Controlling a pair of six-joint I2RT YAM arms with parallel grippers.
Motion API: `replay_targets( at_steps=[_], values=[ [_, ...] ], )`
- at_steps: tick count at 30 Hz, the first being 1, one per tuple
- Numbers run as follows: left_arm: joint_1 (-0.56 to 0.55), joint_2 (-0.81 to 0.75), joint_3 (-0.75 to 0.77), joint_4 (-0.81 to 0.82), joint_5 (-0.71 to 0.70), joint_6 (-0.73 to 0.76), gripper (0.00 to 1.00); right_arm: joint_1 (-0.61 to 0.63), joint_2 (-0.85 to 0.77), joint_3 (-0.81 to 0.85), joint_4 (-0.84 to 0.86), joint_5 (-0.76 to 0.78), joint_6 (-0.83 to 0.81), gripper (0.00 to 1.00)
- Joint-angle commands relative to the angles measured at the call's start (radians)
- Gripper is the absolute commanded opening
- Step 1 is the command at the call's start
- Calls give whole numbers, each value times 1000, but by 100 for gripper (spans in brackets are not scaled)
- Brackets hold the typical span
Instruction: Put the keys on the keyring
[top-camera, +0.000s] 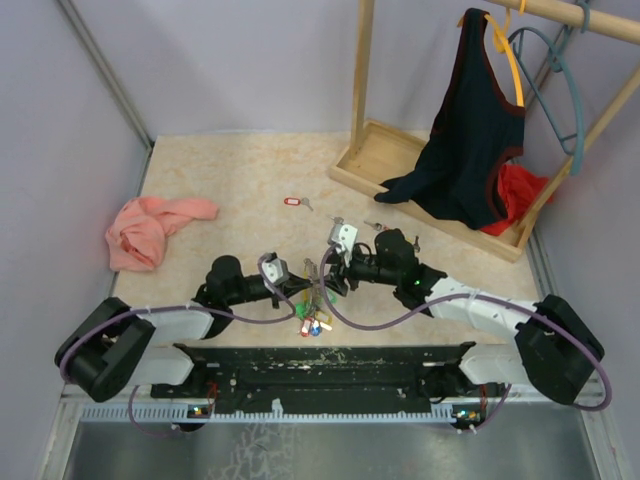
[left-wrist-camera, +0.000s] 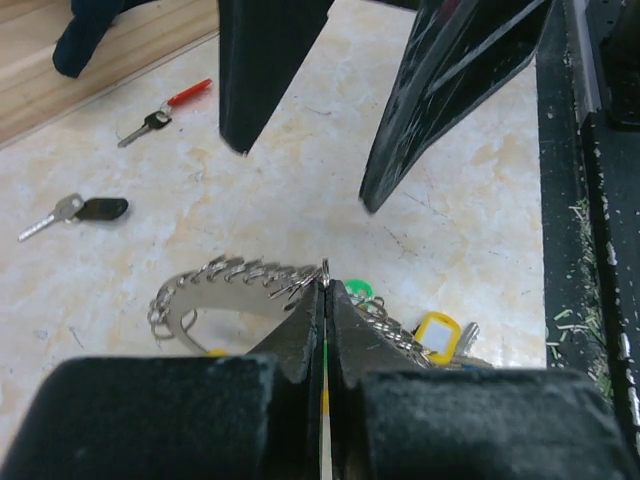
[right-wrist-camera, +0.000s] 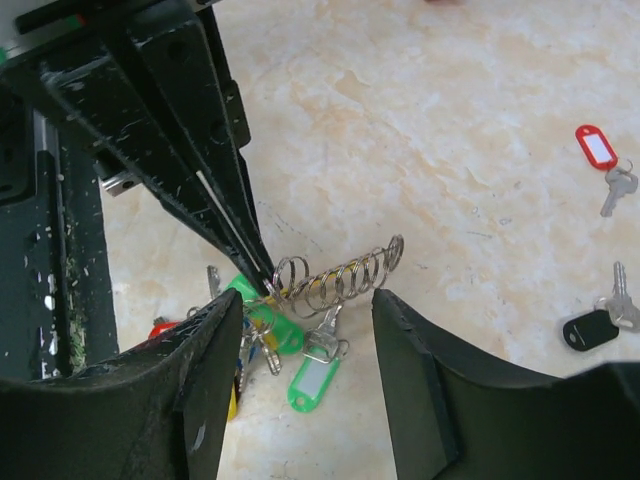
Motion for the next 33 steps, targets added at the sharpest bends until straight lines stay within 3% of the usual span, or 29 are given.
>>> replay_targets(
  at_steps=[1, 10, 23, 28, 33],
  values=[
    [-92, -65, 102, -285, -128, 212, 0, -7, 17, 47, -42, 50, 23, 55],
    [-112, -57, 108, -273, -150, 274, 0, -6, 102, 110, -48, 69, 53, 62],
    [-112, -114, 54, -185, -118, 255, 0, -24, 164, 143, -126, 313, 123, 64],
    [-112, -110, 48, -185, -117, 265, 0, -77, 142, 171, -188, 280, 186, 64],
    [-112, -93, 52, -182, -116, 276, 0, -77, 100, 177, -195, 118, 157, 64]
  ],
)
